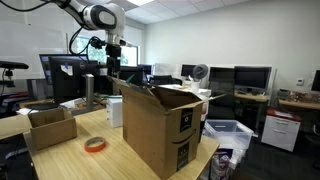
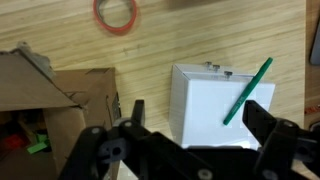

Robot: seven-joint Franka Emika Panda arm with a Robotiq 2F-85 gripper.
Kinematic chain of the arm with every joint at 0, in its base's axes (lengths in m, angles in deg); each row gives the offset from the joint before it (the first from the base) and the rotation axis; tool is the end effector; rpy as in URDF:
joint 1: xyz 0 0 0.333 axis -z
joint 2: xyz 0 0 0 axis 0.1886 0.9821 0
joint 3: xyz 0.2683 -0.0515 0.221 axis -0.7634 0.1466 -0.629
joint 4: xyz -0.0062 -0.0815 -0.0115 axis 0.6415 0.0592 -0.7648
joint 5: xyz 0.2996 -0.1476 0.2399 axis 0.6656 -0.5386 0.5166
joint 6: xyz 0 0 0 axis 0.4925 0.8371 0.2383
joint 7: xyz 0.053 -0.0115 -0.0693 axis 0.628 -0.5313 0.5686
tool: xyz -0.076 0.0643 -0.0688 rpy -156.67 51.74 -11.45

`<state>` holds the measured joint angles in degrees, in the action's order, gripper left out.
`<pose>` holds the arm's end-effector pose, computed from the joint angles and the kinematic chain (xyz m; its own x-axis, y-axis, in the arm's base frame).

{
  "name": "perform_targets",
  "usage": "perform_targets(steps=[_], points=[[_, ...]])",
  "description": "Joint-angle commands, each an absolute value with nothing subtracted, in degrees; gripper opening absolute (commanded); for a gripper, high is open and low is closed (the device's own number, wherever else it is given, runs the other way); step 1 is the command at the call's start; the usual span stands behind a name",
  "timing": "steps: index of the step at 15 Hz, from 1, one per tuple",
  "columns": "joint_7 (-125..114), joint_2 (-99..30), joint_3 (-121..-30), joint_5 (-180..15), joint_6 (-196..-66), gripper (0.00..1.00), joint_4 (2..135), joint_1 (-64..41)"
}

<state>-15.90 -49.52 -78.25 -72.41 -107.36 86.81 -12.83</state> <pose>0.5805 0.0154 0.4814 0.9532 -0.2971 -0.0568 -0.3016 -0.9481 -0.1009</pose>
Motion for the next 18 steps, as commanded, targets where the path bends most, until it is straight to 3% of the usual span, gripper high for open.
perform_targets(steps=[1, 8, 18], points=[[-7.4, -58.8, -79.4, -71.3, -112.5, 1.00, 99.3, -12.6], [-12.5, -65.1, -82.7, -78.8, -118.3, 1.00, 111.2, -12.9], [-34.8, -63.1, -86.9, -87.2, -130.0, 1.00, 121.5, -12.2]])
